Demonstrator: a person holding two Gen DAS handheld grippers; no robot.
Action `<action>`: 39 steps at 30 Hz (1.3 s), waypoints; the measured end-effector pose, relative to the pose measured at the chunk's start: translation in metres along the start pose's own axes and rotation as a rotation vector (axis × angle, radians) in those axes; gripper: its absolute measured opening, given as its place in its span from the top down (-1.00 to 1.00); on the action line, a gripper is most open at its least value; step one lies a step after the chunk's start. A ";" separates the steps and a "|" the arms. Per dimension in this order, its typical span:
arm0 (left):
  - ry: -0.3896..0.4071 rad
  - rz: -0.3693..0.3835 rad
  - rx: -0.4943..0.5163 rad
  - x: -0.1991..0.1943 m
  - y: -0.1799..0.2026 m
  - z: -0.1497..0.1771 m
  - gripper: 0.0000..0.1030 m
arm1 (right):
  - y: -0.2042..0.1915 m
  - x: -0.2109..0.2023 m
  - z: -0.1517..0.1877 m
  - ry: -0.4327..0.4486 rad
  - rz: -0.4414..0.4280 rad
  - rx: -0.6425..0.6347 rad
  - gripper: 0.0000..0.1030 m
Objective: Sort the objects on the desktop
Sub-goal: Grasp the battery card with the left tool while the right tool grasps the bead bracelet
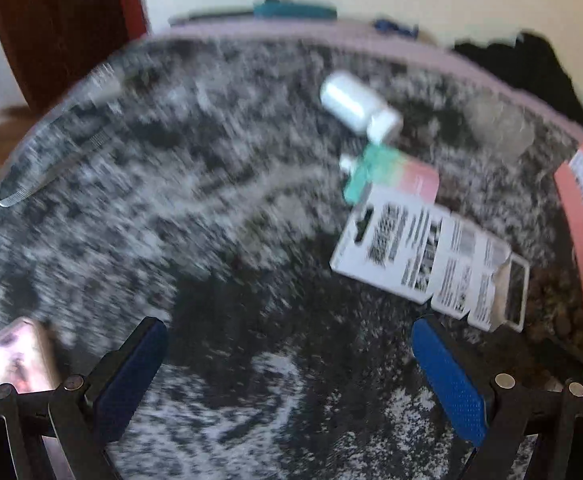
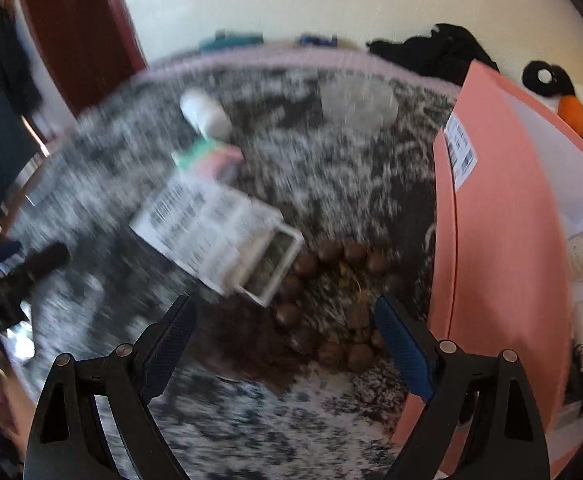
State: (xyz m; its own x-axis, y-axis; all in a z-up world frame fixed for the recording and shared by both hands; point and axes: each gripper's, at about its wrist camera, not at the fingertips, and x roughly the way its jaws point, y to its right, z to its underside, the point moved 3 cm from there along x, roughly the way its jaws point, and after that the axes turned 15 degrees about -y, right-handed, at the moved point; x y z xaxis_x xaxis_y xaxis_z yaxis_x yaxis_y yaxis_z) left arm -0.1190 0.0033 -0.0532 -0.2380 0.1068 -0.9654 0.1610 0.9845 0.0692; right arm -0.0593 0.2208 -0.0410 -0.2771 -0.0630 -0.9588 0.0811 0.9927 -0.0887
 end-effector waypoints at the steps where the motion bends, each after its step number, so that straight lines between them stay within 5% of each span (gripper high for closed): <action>1: -0.025 0.015 -0.002 0.007 0.003 -0.002 -0.96 | 0.000 0.008 0.001 -0.012 0.017 -0.009 -0.79; 8: -0.087 0.203 -0.058 0.028 0.030 -0.017 -0.96 | 0.000 0.057 0.004 -0.077 0.118 -0.077 -0.71; 9: -0.102 0.225 -0.069 0.033 0.035 -0.019 -0.96 | 0.000 0.057 0.004 -0.065 0.108 -0.089 -0.33; 10: -0.120 0.245 -0.078 0.038 0.039 -0.020 -0.96 | 0.000 0.058 0.004 -0.065 0.105 -0.095 0.48; 11: -0.138 0.263 -0.088 0.044 0.043 -0.021 -0.96 | 0.000 0.060 0.004 -0.070 0.104 -0.099 0.61; 14: -0.177 0.292 -0.121 0.059 0.051 -0.022 -0.96 | -0.001 0.055 0.007 -0.065 0.102 -0.116 0.62; 21: -0.058 0.311 -0.220 0.066 0.060 -0.038 -0.96 | 0.002 0.019 0.012 -0.012 0.042 -0.124 0.62; 26: 0.090 0.499 -0.391 0.067 0.049 -0.046 -0.96 | 0.008 0.010 0.010 0.005 0.011 -0.107 0.62; 29: 0.098 0.746 -0.474 0.072 0.044 -0.050 -0.90 | 0.007 0.010 0.010 0.007 0.007 -0.118 0.62; 30: 0.085 0.808 -0.478 0.074 0.045 -0.052 -0.80 | 0.006 0.011 0.010 0.006 0.003 -0.119 0.62; 32: 0.040 0.880 -0.461 0.081 0.054 -0.057 -0.17 | 0.007 0.014 0.009 -0.001 -0.006 -0.117 0.62; 35: -0.025 0.831 -0.377 0.090 0.081 -0.061 0.08 | 0.006 0.018 0.009 -0.003 -0.009 -0.115 0.62; 37: -0.030 0.745 -0.290 0.086 0.102 -0.065 0.08 | 0.007 0.018 0.008 -0.004 -0.009 -0.114 0.62; 39: -0.043 0.746 -0.236 0.084 0.120 -0.069 0.08 | 0.007 0.019 0.007 -0.006 -0.008 -0.112 0.62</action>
State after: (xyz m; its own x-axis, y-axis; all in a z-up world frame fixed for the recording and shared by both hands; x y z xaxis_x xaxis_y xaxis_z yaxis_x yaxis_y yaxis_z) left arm -0.1859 0.1396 -0.1091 -0.1087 0.7507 -0.6516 0.0548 0.6590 0.7501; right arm -0.0568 0.2262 -0.0615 -0.2719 -0.0712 -0.9597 -0.0290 0.9974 -0.0658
